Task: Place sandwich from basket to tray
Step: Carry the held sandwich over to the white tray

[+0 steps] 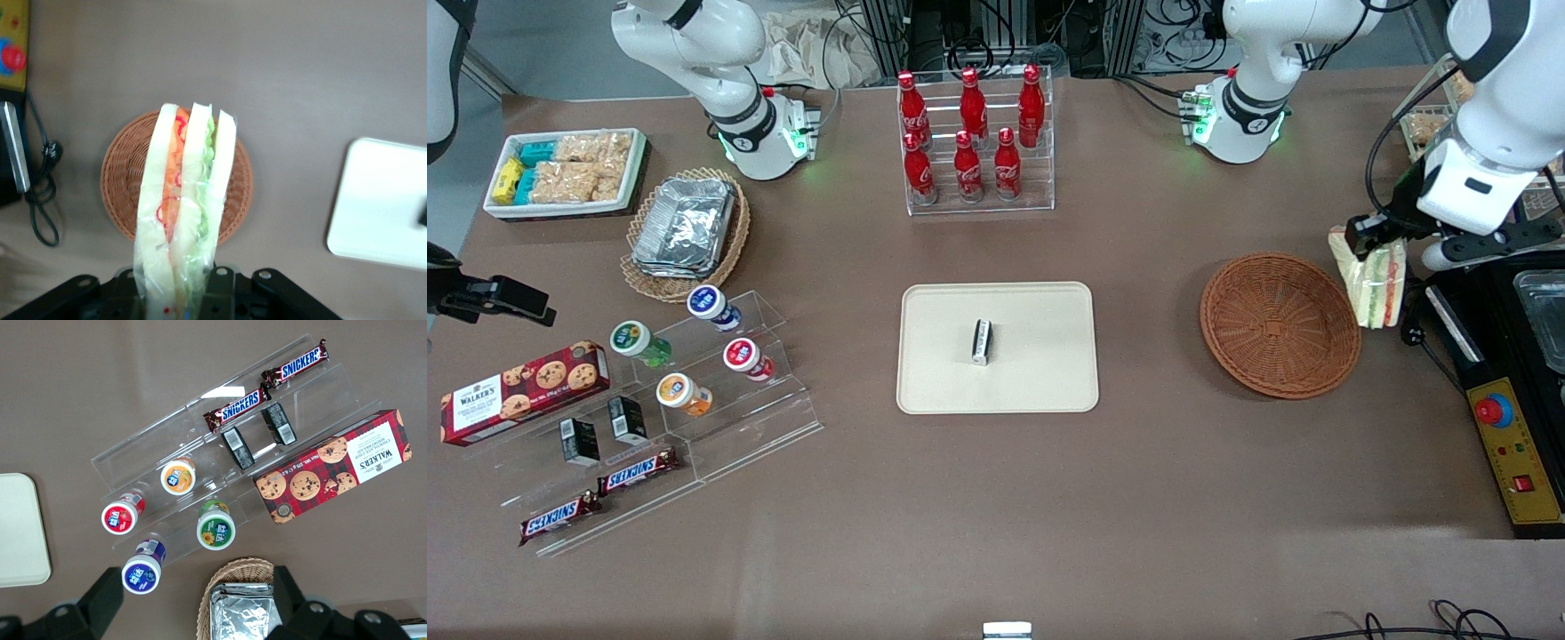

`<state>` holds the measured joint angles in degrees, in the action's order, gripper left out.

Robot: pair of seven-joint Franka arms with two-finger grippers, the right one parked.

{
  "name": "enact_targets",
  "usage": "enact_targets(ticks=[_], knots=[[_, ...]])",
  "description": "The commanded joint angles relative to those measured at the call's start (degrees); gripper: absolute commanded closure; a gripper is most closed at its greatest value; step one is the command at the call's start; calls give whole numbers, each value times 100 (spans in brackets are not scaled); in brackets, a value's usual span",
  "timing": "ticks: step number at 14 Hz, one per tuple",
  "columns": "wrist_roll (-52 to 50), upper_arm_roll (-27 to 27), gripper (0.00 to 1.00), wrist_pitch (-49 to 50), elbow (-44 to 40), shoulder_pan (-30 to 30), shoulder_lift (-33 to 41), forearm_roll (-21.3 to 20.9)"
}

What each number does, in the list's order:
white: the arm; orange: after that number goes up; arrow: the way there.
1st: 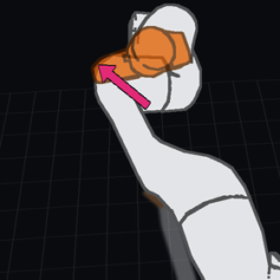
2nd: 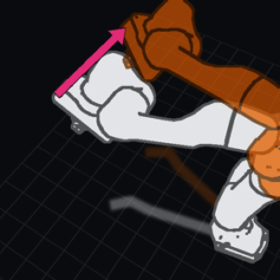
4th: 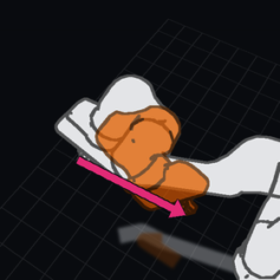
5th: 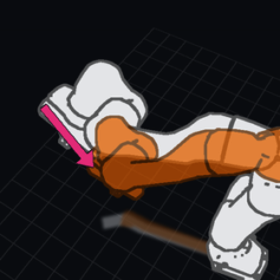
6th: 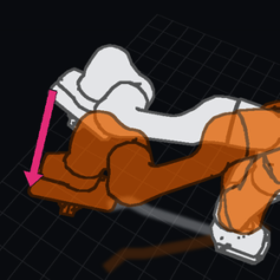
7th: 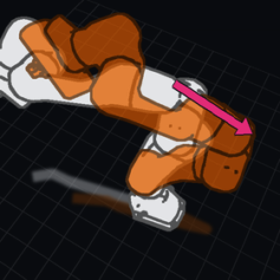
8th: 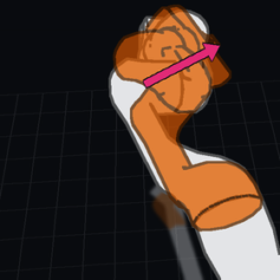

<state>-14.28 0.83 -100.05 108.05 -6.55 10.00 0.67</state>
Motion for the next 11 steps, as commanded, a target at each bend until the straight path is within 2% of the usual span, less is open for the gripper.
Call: enact_targets(ticks=[1, 4, 7, 11], knots=[[-3, 57, 100, 293, -995, -477, -822, 12], [-599, 346, 100, 179, -1338, -829, -1612, 12], [-1532, 681, 100, -426, -1331, -1093, -2123, 3], [-1789, 708, 100, -1365, -1217, -1628, -2931, 3]])
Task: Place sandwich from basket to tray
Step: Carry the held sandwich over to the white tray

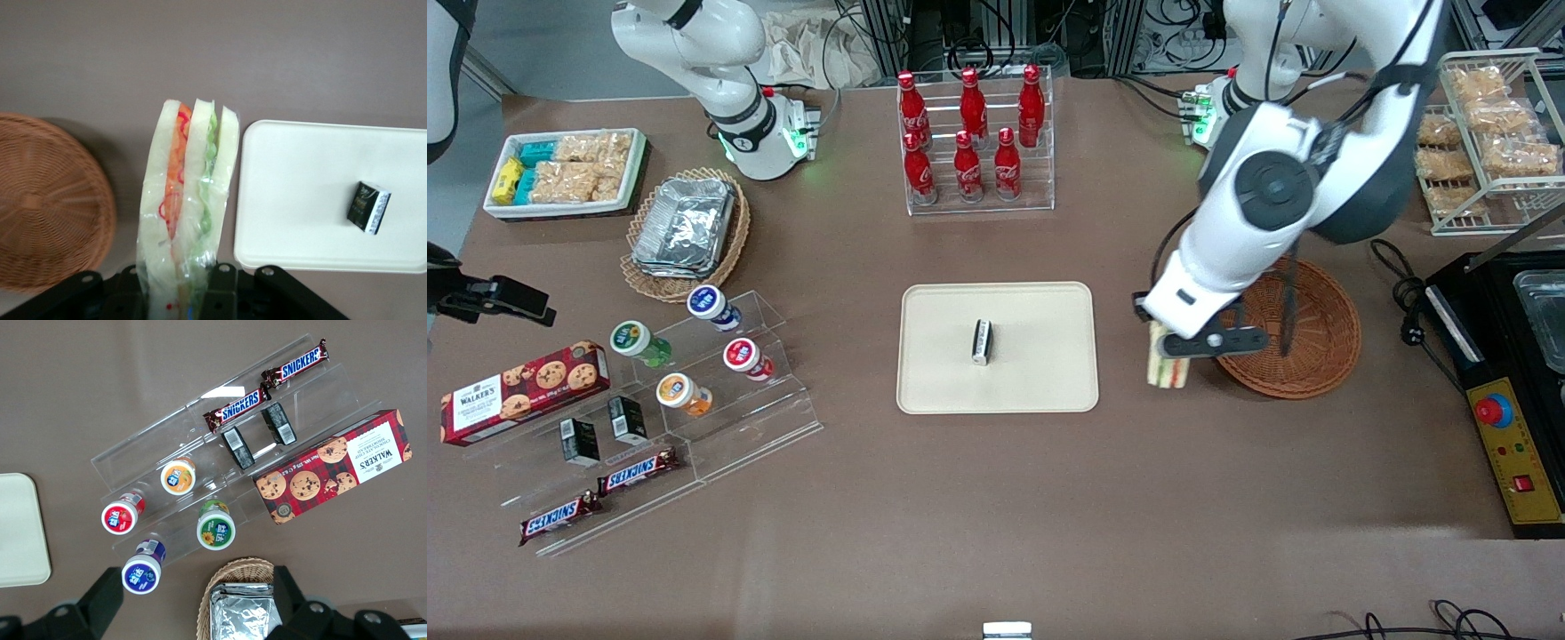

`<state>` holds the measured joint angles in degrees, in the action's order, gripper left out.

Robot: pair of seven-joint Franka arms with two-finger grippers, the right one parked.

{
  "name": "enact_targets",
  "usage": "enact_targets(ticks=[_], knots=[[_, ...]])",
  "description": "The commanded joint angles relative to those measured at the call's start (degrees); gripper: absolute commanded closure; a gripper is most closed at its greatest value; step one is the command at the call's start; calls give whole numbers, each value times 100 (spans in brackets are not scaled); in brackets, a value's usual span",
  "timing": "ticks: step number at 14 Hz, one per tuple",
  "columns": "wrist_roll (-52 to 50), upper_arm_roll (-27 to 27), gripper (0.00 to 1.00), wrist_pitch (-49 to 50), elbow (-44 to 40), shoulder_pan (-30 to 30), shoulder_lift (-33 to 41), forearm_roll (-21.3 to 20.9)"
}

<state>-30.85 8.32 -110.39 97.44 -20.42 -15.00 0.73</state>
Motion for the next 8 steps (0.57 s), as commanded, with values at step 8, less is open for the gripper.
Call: enact_targets(ticks=[8], knots=[[-703, -58, 100, -2361, 283, -823, -1742, -125]])
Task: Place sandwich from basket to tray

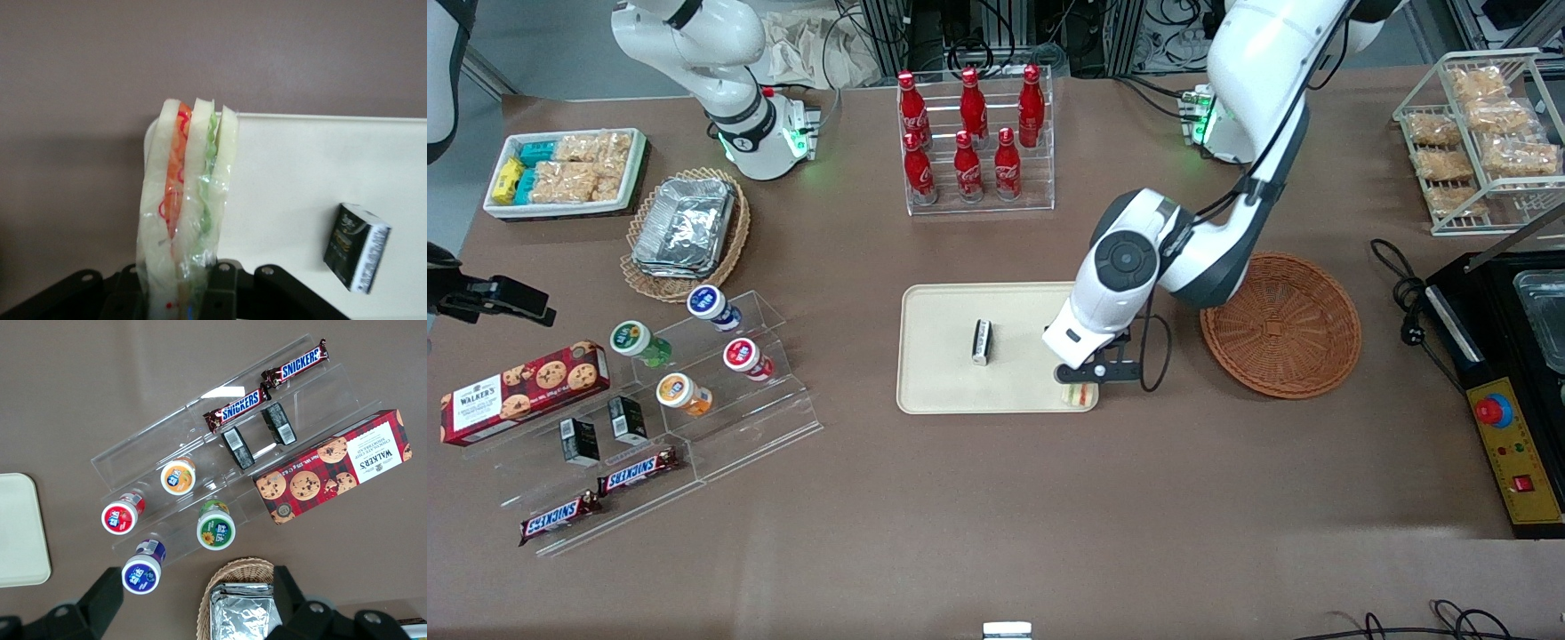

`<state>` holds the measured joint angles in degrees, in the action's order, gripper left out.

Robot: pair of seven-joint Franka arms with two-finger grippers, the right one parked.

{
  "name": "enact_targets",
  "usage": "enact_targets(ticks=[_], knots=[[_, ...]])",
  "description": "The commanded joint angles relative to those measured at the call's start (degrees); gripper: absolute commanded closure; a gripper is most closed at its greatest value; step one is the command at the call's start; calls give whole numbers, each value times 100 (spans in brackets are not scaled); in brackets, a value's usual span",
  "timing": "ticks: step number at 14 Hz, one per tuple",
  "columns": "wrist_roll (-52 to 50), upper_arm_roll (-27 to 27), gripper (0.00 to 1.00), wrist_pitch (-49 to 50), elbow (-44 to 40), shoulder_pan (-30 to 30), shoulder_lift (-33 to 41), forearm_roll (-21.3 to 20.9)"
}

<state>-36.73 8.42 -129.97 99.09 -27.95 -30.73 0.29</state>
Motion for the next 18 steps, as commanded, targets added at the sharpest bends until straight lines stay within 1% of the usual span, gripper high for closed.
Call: enact_targets(ticks=[1, 3, 4, 6, 7, 10, 11, 12, 15, 18], knots=[[-115, -68, 100, -667, 242, -105, -249, -82], [-124, -77, 100, -1011, 444, -105, -320, -73], [-228, -77, 100, -1012, 480, -105, -311, -64], [-763, -60, 100, -1004, 533, -140, -294, -81], [-861, -77, 100, -986, 550, -280, -294, -82], [-1134, -77, 99, -968, 665, -386, -232, -82], [-1196, -77, 68, -968, 665, -430, -250, -82], [-1222, -77, 1, -968, 673, -431, -267, -82], [-1336, -86, 0, -890, 639, -387, -171, -82], [-1284, -103, 0, -207, 393, -317, 74, -82]])
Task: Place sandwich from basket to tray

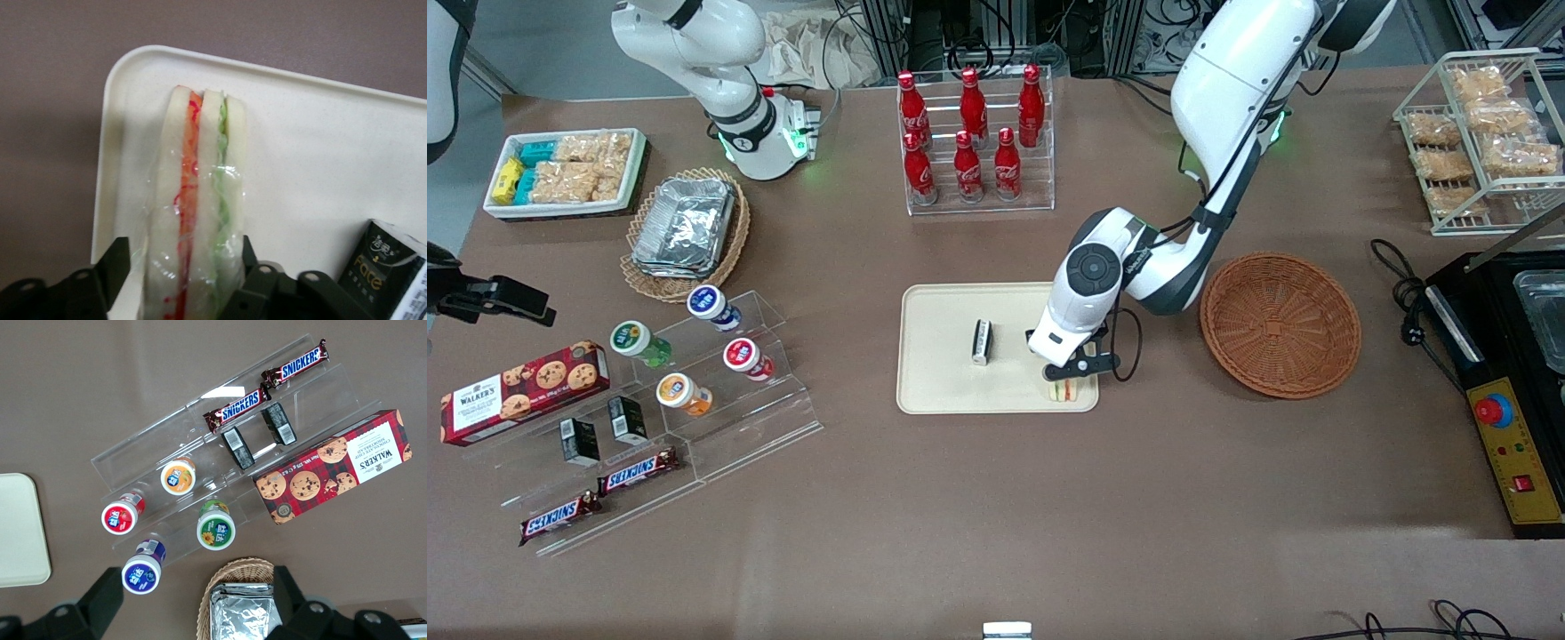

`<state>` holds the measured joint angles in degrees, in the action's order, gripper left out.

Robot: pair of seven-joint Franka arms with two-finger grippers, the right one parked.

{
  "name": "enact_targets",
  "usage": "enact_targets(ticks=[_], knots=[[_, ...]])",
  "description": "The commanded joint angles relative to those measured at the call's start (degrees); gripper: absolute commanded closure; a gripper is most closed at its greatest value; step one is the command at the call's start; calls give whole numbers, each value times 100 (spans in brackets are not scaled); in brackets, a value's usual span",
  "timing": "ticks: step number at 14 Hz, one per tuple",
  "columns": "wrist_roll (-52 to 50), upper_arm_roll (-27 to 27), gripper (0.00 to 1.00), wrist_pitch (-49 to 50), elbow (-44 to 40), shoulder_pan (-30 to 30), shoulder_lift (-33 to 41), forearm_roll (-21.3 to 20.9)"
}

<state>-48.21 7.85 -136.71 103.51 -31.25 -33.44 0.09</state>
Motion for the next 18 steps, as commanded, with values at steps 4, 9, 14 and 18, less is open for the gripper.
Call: enact_targets(ticks=[4, 9, 14, 18], knots=[[424, -47, 0, 2679, -1443, 329, 725, -61], [2655, -55, 0, 3397, -2370, 1287, 1234, -70], [3240, -100, 0, 4563, -2230, 1999, 2033, -360], [3169, -100, 0, 4733, -1423, 2193, 3157, -431]])
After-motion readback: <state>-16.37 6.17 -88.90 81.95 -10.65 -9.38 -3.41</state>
